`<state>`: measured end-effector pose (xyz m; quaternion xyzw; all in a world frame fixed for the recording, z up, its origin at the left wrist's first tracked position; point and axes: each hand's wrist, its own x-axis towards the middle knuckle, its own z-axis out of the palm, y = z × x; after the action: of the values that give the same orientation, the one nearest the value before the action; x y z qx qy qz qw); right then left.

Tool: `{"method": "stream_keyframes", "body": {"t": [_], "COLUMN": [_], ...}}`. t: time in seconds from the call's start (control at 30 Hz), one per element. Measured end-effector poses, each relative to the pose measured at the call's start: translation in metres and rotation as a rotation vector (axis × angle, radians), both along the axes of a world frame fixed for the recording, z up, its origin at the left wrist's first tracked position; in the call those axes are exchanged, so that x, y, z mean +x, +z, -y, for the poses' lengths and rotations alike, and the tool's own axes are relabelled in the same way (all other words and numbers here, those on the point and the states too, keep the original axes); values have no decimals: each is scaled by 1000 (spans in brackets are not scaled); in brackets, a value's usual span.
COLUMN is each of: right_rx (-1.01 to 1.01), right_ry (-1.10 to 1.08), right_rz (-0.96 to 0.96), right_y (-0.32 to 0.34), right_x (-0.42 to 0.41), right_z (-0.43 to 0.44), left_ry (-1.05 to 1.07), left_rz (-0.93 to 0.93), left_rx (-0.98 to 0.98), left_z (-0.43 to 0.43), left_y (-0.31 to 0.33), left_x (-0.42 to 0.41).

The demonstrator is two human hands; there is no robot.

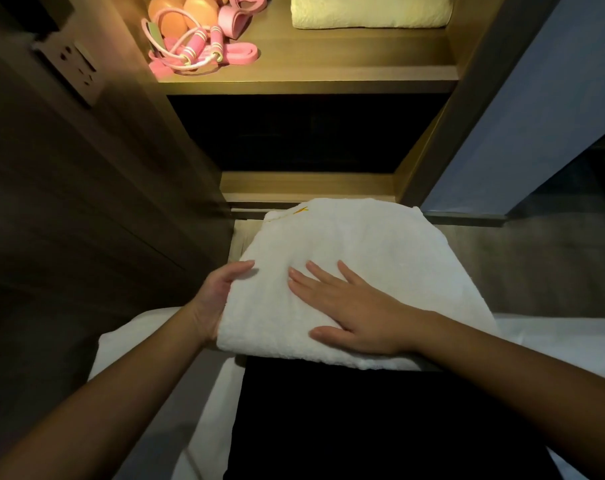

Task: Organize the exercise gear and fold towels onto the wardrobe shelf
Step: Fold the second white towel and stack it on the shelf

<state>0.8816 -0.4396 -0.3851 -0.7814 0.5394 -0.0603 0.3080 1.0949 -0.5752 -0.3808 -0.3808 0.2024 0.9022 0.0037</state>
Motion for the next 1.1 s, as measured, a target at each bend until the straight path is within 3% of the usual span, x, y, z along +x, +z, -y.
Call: {"method": "stream_keyframes", "body": {"t": [0.13,0.27,0.43,0.5,0.57,0.6,0.67,0.73,0.8,0.87,1.0,1.1], "right_rx": [-26,24,10,35,58,54,24,4,-107,-230,-241,-179], "right_ry": [-47,41,60,55,42,36,4,-72,-181,-292,-485,-439], "right_rz": [91,-69,-113,-139,-152,-182,-273,-338,-372,-346,-76,-142], "right_y": [2,-3,-7,-8,-6,-4,-2,4,17,28,45,48], "right_x": [-1,-2,3,3,2,0,-6,-10,-9,-12,-26,-25], "right_z": [-3,-8,-8,-12,-21,-28,-47,-68,-82,-86,-90,-91], "left_ry": [-13,-84,-169,-264,-373,-367,-313,-480,-800,-940,-642,-741], "left_rz": [71,197,459,650,834,842,612,333,238,281,225,231], "left_rx": [-2,3,-245,-540,-1109,-1421,-1853,-2038,-2058,-2094,-2151,-2190], "left_z": [0,6,1,-12,-28,-35,-48,-63,-82,-94,-83,-83], "left_y": [-8,-10,-5,-4,-6,-3,6,12,11,8,19,25], "left_x": [7,22,25,18,14,15,17,15,2,-15,-31,-29]}}
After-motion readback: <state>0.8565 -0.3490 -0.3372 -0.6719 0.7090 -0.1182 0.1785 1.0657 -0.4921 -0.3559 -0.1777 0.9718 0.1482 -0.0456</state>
